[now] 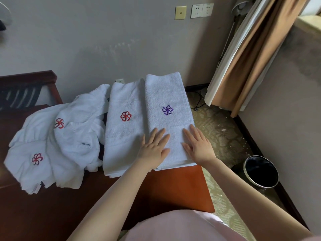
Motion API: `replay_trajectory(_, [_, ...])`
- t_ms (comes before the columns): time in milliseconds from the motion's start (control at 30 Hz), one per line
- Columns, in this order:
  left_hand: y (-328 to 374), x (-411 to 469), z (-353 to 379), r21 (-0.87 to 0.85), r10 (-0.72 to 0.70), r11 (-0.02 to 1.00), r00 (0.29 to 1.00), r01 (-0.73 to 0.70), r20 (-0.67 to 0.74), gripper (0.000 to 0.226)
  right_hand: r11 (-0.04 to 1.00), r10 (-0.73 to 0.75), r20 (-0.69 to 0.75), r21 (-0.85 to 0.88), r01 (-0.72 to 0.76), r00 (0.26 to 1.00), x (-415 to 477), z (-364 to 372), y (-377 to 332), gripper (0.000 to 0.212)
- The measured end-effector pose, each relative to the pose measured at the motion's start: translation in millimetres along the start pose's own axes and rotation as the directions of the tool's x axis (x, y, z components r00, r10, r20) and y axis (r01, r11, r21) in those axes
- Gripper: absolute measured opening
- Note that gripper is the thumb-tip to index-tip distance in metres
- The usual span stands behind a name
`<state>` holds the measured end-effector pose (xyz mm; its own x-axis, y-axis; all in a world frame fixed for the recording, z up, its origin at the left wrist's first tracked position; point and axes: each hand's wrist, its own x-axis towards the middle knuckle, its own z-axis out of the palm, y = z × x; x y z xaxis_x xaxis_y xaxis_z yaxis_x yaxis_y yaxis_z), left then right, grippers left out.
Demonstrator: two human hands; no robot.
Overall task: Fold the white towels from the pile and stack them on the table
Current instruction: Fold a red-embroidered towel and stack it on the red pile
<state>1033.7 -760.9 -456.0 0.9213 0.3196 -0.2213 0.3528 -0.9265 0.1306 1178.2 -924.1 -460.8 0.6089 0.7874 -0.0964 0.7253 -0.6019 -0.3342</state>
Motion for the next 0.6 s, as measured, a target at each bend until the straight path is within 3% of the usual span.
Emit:
replay_trajectory(167, [0.9,0.5,-9.6,-0.136,-0.008,0.991,0.985,-0.015,-0.173,0.05,1.0,-0.002,-0.097,0.029,0.005,0.995,3.5,-13.2,-11.2,0.057])
replay_trajectory(333, [1.0,3.4,-26.4,-0.321,-0.15,0.947,0.894,0.008,-0.422,0.033,0.993,-0.045,-0.274,0.096,0.074,0.961,13.0,-33.7,-29.4,0.039])
replay_trajectory(500, [-10.8,17.1,-62.5,-0.478,-0.282,0.875,0.881,0.074,-0.38,0.032,0.975,-0.102,-0.198,0.175,0.137,0.975,39.7,-72.1,-49.6,0.043])
replay_trajectory(600, [-25.6,30.0,-95.5,-0.539,-0.345,0.834,0.873,0.116,-0.346,0.034,0.973,-0.076,-0.116,0.21,0.099,0.99,59.8,-98.4,-61.3,0.034])
